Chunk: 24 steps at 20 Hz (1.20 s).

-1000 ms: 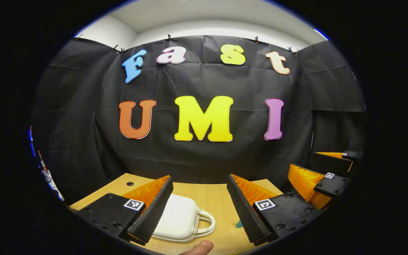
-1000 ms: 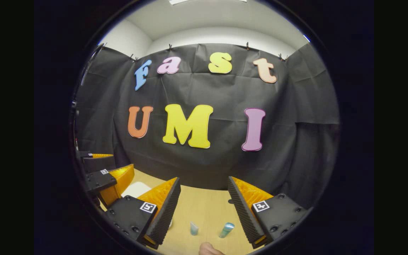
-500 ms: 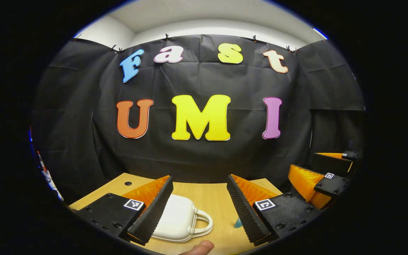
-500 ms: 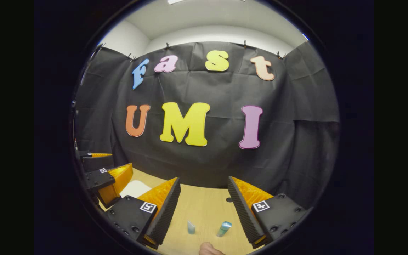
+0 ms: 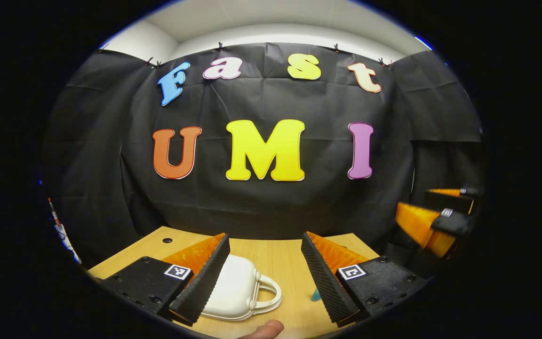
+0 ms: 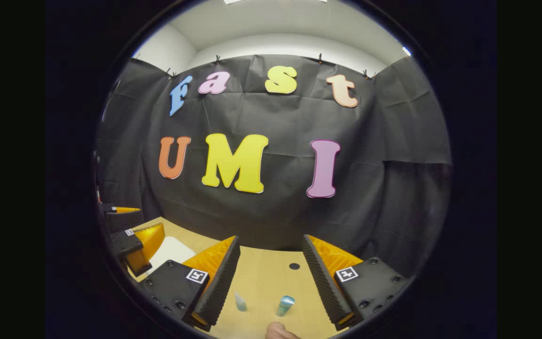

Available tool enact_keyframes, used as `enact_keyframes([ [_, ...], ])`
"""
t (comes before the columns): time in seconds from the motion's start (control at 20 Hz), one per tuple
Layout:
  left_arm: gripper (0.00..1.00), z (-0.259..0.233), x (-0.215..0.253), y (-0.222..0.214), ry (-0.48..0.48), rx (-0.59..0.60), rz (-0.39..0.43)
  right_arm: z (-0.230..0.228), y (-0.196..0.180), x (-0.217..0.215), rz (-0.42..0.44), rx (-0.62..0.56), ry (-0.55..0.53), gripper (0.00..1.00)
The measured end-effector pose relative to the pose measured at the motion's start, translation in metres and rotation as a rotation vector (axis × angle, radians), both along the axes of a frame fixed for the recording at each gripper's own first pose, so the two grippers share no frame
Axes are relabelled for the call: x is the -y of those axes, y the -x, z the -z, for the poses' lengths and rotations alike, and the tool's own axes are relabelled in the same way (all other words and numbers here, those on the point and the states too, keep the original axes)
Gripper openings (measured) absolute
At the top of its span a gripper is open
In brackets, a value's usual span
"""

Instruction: First open the suitcase, pack the skin care products into it, and then close the suitcase.

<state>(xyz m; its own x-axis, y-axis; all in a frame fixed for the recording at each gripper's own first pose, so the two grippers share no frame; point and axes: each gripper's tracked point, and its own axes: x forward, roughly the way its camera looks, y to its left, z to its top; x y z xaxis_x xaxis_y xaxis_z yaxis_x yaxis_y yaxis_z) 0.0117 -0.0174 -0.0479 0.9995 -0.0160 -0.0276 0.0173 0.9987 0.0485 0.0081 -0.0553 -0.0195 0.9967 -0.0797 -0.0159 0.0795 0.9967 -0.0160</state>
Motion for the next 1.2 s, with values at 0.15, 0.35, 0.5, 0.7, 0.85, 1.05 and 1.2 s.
enact_keyframes([
  [0.15,0.98,0.053,0.004,-0.005,-0.105,-0.050,0.002,0.014,0.002,0.020,0.008,-0.025,0.007,0.80],
  [0.35,0.96,0.119,0.013,-0.008,-0.297,-0.131,0.019,0.043,0.002,0.059,0.042,-0.081,0.010,0.80],
  [0.5,0.99,0.157,0.017,-0.017,-0.494,-0.160,0.022,0.066,-0.003,0.092,0.058,-0.133,-0.015,0.80],
  [0.7,0.98,0.208,0.001,-0.038,-0.806,-0.242,0.000,0.084,-0.010,0.131,0.076,-0.151,-0.038,0.80],
  [0.85,0.98,0.238,-0.006,-0.049,-1.000,-0.305,0.001,0.095,-0.013,0.147,0.066,-0.172,-0.061,0.80],
  [1.05,0.93,0.241,-0.008,-0.055,-1.197,-0.294,-0.051,0.104,-0.009,0.154,0.037,-0.175,-0.055,0.80],
  [1.2,0.68,0.246,-0.003,-0.062,-1.240,-0.298,-0.030,0.111,-0.001,0.151,0.037,-0.197,-0.050,0.80],
])
